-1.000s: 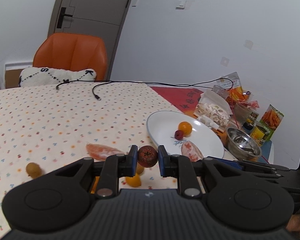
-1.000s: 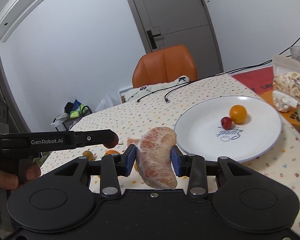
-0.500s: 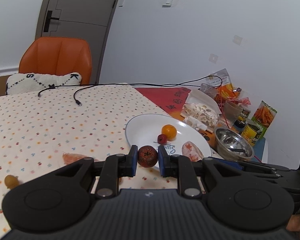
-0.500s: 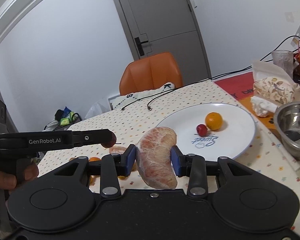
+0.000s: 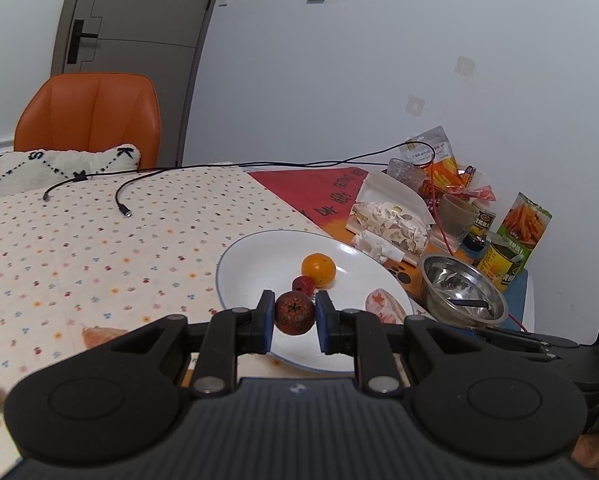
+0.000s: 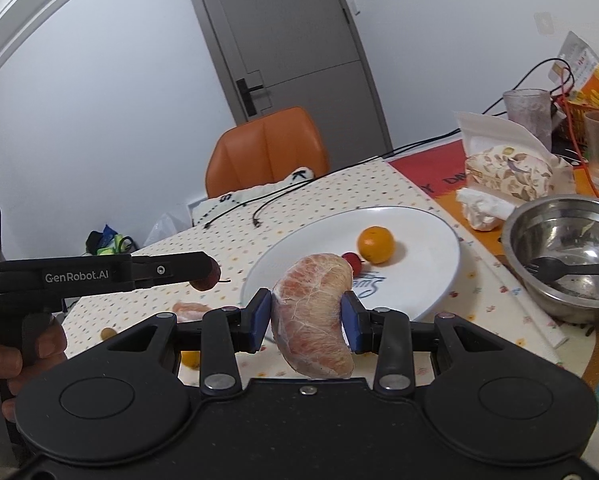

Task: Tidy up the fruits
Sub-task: 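Carry the date and pomelo segment onto the white plate and release both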

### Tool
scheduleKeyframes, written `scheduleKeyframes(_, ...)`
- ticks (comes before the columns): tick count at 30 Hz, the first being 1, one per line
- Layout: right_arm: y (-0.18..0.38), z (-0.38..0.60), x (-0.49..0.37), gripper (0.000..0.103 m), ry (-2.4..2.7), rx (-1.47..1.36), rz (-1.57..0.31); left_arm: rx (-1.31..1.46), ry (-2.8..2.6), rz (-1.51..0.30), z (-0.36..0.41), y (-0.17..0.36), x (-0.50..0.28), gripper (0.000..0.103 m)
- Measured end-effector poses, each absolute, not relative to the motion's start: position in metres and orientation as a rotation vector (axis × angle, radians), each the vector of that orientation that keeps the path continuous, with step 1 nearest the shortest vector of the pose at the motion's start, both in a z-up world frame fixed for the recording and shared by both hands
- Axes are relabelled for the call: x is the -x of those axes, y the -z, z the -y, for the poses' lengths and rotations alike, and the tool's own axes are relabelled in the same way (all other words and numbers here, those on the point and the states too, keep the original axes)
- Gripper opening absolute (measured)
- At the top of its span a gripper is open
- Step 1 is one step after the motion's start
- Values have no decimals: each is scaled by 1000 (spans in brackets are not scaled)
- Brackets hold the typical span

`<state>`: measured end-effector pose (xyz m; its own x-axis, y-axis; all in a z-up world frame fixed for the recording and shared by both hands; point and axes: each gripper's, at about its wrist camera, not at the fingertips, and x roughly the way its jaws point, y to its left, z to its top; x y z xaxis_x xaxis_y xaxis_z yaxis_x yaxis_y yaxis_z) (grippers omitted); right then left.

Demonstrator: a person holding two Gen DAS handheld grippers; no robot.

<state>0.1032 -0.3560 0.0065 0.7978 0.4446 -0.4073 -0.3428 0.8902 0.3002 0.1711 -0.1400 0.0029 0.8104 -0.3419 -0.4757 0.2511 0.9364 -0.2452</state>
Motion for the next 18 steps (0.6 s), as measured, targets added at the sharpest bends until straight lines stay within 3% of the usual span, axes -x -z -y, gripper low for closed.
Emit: scheduleKeyframes(18, 7, 372, -128, 36, -352, -242, -504, 145, 326, -610, 163, 22, -214, 20)
